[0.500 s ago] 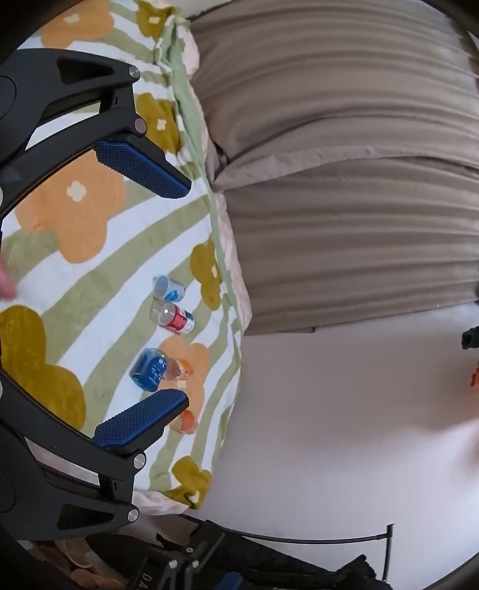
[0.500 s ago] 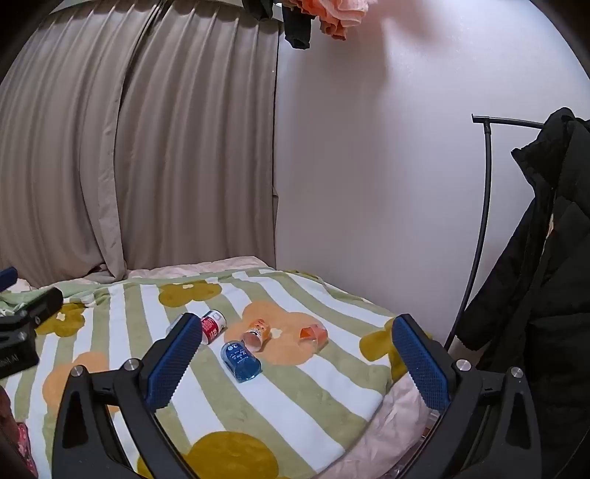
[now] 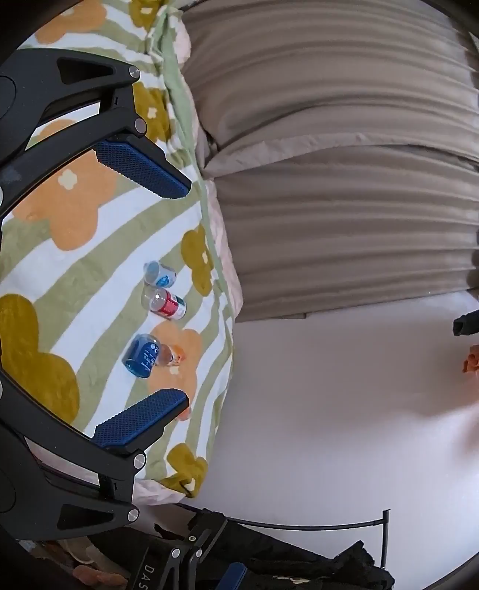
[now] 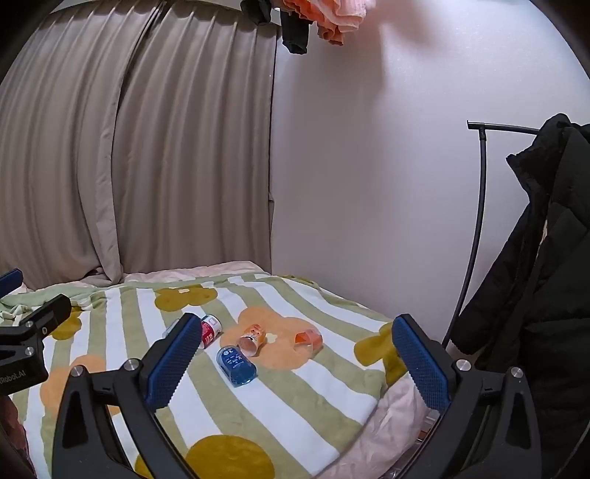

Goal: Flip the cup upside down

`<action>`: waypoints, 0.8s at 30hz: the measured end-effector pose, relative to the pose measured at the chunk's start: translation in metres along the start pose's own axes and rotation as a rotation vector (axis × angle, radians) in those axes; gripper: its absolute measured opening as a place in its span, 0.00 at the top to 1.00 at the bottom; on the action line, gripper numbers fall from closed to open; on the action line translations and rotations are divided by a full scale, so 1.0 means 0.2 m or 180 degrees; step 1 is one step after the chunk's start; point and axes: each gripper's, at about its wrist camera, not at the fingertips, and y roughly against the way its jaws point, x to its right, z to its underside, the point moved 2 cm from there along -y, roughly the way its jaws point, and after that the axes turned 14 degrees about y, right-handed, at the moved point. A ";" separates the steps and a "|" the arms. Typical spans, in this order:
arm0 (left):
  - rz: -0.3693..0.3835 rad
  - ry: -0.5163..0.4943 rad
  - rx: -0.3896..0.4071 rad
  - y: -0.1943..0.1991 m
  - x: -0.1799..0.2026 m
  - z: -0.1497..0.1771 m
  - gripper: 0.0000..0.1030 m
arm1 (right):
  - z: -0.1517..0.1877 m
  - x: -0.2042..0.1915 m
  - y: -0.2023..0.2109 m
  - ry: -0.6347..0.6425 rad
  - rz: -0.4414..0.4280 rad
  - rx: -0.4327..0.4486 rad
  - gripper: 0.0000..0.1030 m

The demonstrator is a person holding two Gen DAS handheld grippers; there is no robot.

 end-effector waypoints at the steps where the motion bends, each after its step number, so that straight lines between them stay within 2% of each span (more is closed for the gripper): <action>1: 0.0017 0.0017 -0.0007 0.00 -0.01 -0.02 0.00 | -0.01 0.03 -0.01 -0.0003 0.0000 -0.0003 0.00; 16: 0.0068 0.0095 0.0040 0.02 -0.02 -0.01 0.00 | 0.00 0.06 0.00 -0.0046 -0.0009 0.0014 0.00; 24: 0.0016 0.0082 0.0042 0.02 -0.03 -0.01 0.00 | 0.00 0.05 0.02 -0.0007 0.0040 0.0072 0.00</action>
